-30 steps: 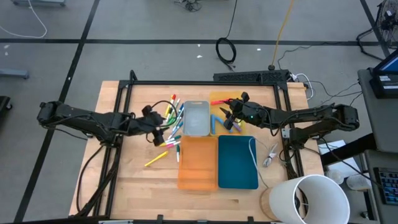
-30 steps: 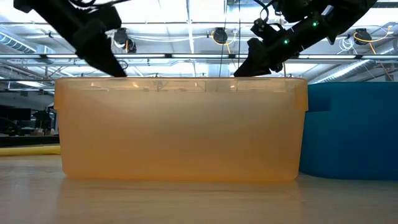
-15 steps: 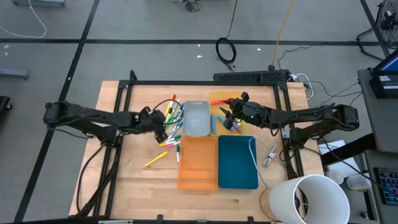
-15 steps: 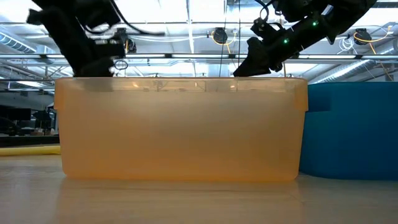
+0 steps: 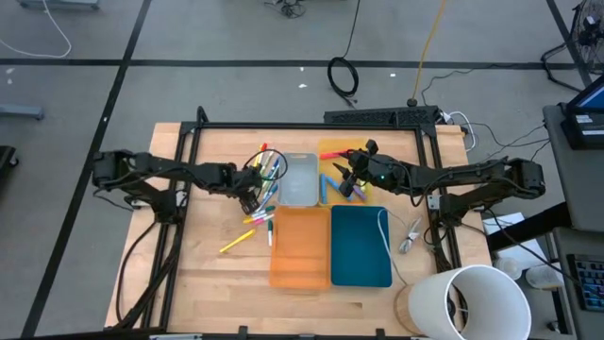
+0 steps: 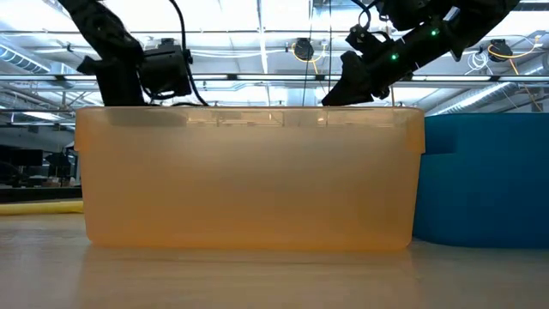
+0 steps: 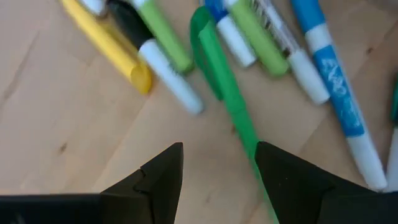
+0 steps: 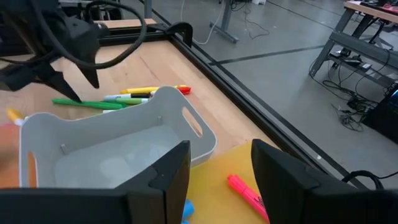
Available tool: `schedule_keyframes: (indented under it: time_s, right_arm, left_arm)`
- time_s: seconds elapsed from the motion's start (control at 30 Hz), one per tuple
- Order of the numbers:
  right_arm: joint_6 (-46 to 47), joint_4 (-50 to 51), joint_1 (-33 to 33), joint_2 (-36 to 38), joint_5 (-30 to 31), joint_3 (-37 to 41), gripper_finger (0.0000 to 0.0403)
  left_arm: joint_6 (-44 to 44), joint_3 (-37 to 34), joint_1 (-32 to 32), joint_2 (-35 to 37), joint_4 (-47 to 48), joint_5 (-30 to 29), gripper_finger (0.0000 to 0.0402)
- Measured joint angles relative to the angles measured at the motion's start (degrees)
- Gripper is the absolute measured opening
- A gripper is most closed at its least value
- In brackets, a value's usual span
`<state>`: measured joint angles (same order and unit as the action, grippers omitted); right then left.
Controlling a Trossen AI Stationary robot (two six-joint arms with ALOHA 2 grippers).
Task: Pick & Place Markers
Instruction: Put the green pen into the gray bin
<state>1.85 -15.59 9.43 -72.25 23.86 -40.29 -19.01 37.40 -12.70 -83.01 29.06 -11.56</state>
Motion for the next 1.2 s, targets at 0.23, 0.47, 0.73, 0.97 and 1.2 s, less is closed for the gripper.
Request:
schedule_keyframes:
  time_s: [0.23, 0.47, 0.73, 0.97, 1.2]
  right_arm:
    - [0.0, 0.0, 0.0, 0.0, -0.1, 0.0, 0.0158]
    - [0.1, 0.0, 0.0, 0.0, -0.1, 0.0, 0.0161]
    - [0.1, 0.0, 0.0, 0.0, -0.1, 0.0, 0.0156]
    - [0.1, 0.0, 0.0, 0.0, -0.1, 0.0, 0.0155]
    - [0.1, 0.0, 0.0, 0.0, -0.1, 0.0, 0.0155]
  left_arm:
    - [-0.6, -0.3, -0.4, -0.3, 0.1, 2.6, 0.0211]
    - [-1.4, -0.3, -0.4, -0.3, 0.0, 3.4, 0.0211]
    - [-3.8, -0.3, -0.4, -0.3, 0.6, 5.4, 0.0211]
    - [-3.8, -0.3, -0.4, -0.3, 0.8, 5.4, 0.0158]
    - [-3.1, -0.3, -2.3, -0.3, 0.8, 3.7, 0.0031]
